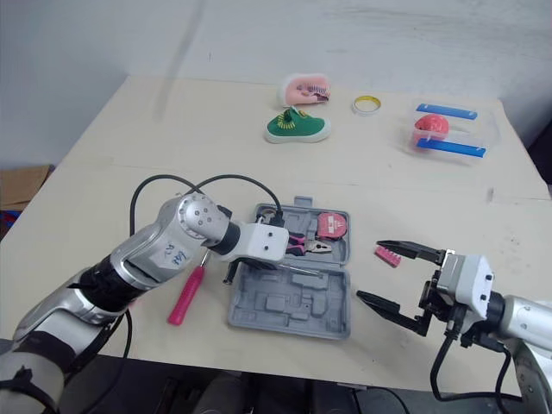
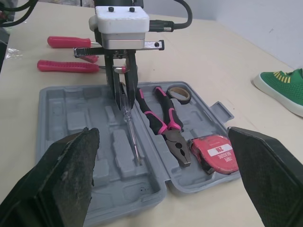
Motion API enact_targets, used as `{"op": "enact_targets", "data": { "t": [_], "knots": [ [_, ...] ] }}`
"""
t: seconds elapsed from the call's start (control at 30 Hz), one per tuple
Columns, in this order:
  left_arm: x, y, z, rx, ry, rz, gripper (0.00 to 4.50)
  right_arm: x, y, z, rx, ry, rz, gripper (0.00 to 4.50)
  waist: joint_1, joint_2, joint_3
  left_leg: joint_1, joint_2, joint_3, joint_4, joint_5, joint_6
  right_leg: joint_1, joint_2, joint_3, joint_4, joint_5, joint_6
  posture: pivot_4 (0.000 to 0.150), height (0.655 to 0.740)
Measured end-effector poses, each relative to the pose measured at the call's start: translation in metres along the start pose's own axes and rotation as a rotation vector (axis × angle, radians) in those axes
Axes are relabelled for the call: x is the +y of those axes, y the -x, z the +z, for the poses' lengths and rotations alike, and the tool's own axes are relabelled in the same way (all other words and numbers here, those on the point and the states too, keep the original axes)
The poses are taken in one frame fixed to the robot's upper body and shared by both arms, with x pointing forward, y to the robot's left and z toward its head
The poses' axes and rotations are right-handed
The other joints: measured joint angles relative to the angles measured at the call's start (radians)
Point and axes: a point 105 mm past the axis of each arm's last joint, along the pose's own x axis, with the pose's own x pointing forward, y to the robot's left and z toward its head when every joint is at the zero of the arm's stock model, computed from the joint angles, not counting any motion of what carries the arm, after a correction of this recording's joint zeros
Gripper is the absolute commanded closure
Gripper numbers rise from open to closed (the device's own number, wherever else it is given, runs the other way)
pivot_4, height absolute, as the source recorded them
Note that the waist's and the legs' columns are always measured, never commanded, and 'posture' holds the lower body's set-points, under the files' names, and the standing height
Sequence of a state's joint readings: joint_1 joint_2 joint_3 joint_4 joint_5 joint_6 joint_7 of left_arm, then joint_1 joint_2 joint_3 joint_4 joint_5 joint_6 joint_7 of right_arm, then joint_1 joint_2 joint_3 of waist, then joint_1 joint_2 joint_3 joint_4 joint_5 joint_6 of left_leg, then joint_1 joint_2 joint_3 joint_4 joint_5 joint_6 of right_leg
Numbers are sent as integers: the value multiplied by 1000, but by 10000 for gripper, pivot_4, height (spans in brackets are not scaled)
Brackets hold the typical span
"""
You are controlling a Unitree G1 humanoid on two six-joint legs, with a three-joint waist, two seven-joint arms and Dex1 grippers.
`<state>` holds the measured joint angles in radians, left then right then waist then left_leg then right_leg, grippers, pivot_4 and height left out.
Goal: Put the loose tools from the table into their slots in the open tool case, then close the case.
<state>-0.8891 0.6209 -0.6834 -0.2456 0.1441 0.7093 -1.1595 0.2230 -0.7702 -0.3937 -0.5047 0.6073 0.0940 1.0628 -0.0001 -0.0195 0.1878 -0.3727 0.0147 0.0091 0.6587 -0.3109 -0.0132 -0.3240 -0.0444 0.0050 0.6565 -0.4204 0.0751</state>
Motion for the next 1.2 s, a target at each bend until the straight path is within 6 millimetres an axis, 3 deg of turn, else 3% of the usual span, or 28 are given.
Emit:
{"op": "enact_targets", "data": {
  "t": [0.3, 0.67, 0.87, 1.07, 1.17, 1.2],
  "knots": [
    [0, 1, -2, 17, -10, -3, 44441, -1, -13, 13, -11, 3, 2, 0, -1, 0, 0, 0, 0, 0, 0, 0, 0, 0, 0, 0, 1, 0, 0, 1500, 7400],
    [1, 2, -7, 41, -10, 0, 44441, 4, -7, 10, 1, -13, 5, 0, -2, 0, 0, 1, 0, 0, 1, 0, 0, 1, 0, 0, 1, 0, 0, 1500, 7400],
    [1, -2, -6, 28, -11, 18, 19492, 3, -5, 8, -5, -4, 5, 0, 0, 0, 0, 1, 0, 0, 1, 0, 0, 1, 0, 0, 1, 0, 0, 1500, 7400],
    [-15, 8, 10, -21, -71, -64, 19492, 4, -4, 5, 2, -21, 5, 0, 1, 0, 0, -1, 0, -1, 2, 0, 1, 0, 0, -1, 0, 0, 0, 1500, 7400],
    [-12, 15, 17, -69, -78, -37, 19492, 7, -3, 1, 10, -41, 6, 0, 1, 0, 0, -1, 0, -1, 2, 0, 1, 1, 0, -1, 1, 0, 0, 1500, 7400],
    [-9, 17, 19, -103, -69, -9, 21945, 8, -2, 0, 10, -45, 8, 0, 1, 0, 0, -1, 0, -1, 3, -1, 1, 1, 0, -1, 1, 0, 0, 1500, 7400]
  ]
}}
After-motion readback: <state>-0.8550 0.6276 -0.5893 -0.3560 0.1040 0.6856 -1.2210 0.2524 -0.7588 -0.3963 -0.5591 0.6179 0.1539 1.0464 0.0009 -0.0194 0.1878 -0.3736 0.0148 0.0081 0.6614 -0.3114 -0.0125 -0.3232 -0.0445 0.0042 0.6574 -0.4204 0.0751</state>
